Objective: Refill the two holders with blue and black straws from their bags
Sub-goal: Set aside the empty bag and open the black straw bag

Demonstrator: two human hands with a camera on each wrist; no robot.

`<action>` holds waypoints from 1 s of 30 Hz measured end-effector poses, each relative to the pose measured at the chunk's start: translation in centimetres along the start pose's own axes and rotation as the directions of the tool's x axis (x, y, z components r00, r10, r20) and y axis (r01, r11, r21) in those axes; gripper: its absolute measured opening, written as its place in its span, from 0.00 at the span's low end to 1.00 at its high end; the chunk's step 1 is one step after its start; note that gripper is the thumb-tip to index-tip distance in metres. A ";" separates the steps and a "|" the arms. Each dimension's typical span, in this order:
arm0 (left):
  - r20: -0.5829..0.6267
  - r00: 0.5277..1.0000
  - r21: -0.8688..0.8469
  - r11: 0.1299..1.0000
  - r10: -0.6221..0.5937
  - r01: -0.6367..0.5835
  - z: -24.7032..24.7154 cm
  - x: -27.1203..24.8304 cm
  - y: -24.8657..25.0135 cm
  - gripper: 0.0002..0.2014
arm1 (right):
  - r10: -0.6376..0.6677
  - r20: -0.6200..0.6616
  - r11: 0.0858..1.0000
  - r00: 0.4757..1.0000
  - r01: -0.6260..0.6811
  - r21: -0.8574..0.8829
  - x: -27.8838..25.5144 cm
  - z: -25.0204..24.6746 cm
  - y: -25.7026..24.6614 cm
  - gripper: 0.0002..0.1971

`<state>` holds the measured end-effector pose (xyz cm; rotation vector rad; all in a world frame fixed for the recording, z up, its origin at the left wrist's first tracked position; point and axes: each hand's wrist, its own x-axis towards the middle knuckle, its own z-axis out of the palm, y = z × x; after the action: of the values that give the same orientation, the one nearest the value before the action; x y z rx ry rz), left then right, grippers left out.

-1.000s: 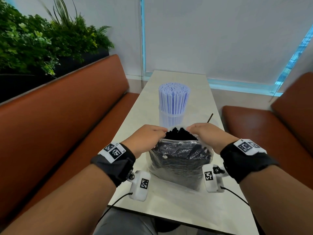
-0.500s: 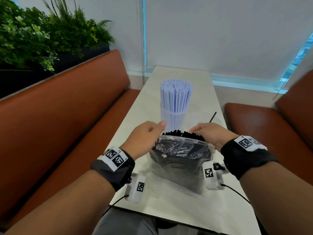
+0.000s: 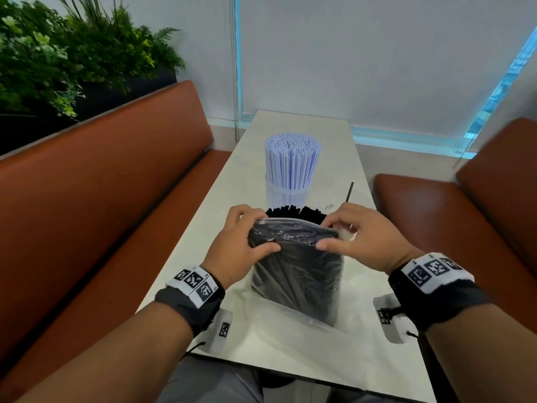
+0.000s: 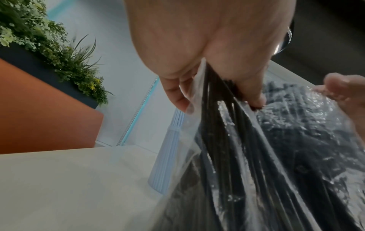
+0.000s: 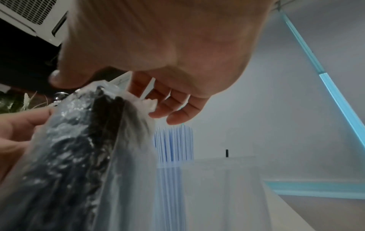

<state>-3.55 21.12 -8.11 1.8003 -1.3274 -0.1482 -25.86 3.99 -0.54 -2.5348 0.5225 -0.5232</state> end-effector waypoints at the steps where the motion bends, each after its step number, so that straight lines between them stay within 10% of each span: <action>1: -0.024 0.999 0.020 1.000 -0.023 0.023 0.2 0.0 -0.1 0.24 | 0.008 0.046 1.000 0.999 -0.007 -0.013 -0.2 -0.1 0.2 0.23; 5: -0.018 1.000 0.043 0.999 -0.011 0.011 0.3 0.1 0.1 0.20 | 0.059 0.137 0.998 0.989 -0.056 -0.026 -0.2 -0.1 1.3 0.22; 17: 0.102 0.979 0.008 0.984 0.175 -0.177 -1.8 -0.2 0.4 0.19 | 0.077 -0.253 0.942 0.964 -0.153 -0.298 -1.2 2.9 2.7 0.23; 23: 0.104 0.974 -0.106 0.976 0.201 -0.190 -1.5 -0.9 0.8 0.20 | 0.102 -0.237 0.968 0.966 -0.151 -0.202 -1.5 3.1 3.2 0.11; 30: -0.029 0.988 -0.044 0.987 0.150 -0.151 -0.7 -0.7 0.7 0.11 | 0.042 -0.171 0.999 0.984 -0.047 -0.024 -2.7 3.6 3.9 0.21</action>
<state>-3.93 22.01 -7.47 1.6514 -1.4251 -0.0725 -27.54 3.51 -6.26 -2.5119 0.6504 -0.7251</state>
